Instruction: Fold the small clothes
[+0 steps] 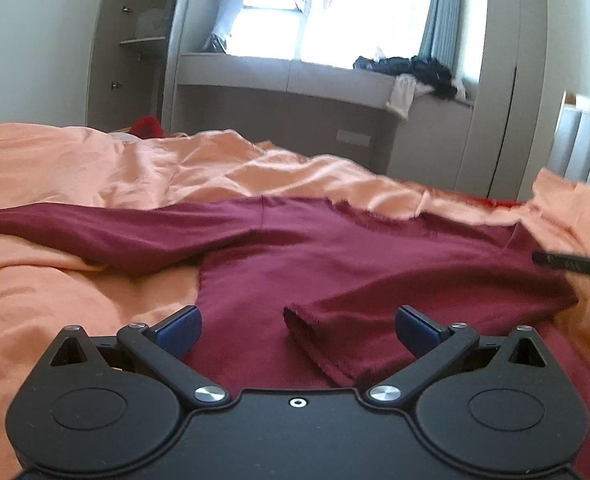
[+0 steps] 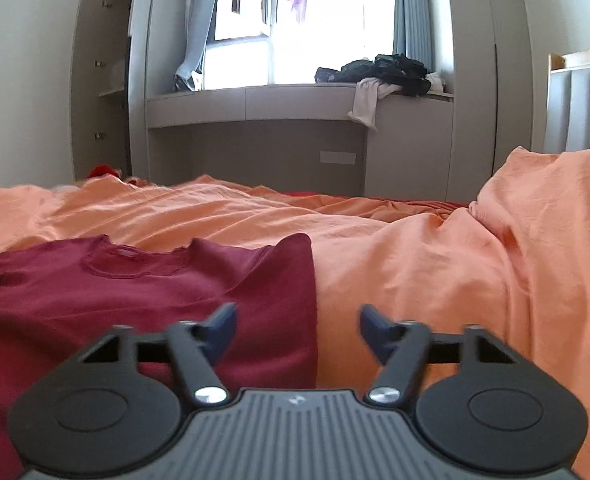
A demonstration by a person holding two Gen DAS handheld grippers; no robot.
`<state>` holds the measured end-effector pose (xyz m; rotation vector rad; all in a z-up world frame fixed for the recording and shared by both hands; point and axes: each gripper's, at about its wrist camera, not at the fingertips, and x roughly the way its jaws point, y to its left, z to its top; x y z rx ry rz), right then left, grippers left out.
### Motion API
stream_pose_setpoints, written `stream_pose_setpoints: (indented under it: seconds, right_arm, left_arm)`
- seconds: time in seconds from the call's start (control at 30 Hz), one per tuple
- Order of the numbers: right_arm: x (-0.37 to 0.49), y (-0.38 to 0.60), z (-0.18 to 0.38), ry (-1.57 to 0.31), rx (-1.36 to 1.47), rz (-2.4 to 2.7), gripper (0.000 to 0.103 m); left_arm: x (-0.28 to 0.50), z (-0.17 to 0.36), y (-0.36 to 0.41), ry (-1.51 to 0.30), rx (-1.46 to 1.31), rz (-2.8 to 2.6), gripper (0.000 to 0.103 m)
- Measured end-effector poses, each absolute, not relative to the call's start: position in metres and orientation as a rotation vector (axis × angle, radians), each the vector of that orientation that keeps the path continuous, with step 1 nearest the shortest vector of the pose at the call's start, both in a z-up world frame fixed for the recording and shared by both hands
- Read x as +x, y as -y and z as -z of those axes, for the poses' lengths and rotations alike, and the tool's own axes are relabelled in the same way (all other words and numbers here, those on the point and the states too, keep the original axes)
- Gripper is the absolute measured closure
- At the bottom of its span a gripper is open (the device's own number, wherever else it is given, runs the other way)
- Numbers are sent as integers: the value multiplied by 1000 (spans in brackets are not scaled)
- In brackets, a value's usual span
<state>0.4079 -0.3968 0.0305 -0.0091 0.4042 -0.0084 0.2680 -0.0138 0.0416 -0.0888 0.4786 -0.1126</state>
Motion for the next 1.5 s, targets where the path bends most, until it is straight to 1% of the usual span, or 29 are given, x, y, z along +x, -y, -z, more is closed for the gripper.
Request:
stream_pose_setpoints:
  seconds: [0.03,0.13,0.2,0.37,0.4,0.43,0.47,0.5,0.53,0.63,0.8,1.0,1.13,1.3,1.5]
  right_arm:
    - [414,396,-28,-407,-17,18,60]
    - [427,396,-21,-396,-68,77,62]
    - [431,400,-17,-394,-55,94,61]
    - [424,411,-23,-380,26,123,52]
    - [420,410,-25,-378,34,124,46]
    - [415,411,-26,-376,53,113,31]
    - [409,413,-28,-374,80,80,21]
    - [400,415,-29,-365,107,34,6]
    - [389,414,-31,-350,121,-2,3]
    - [355,402,-39,-333,99,-58,0]
    - [294,373,-50,-321,79,-127,0]
    - [226,343,-48,-230,182,-216,0]
    - [218,331,-39,-249,214,-269,0]
    - [219,317,-25,-273,195,-327,0]
    - [220,303,-14,-284,179,-395,0]
  left_arm:
    - [269,-39,16,-488,-74,119,0]
    - [270,-31,20,-514,-23,133,0]
    - [268,-29,23,-509,-2,137,0]
    - [265,-28,20,-508,-12,153,0]
    - [264,-28,19,-506,-14,157,0]
    - [263,-28,18,-503,-16,163,0]
    - [261,-29,16,-504,-21,169,0]
    - [260,-30,14,-510,-32,178,0]
    - [259,-30,10,-516,-49,193,0]
    - [255,-33,-3,-528,-123,215,0]
    - [253,-42,-34,-508,-231,182,0]
    - [254,-50,-85,-507,-331,60,0]
    - [250,-51,-119,-491,-387,-28,0]
    - [245,-62,-170,-404,-378,-187,0]
    - [264,-64,-238,-410,-487,-269,0]
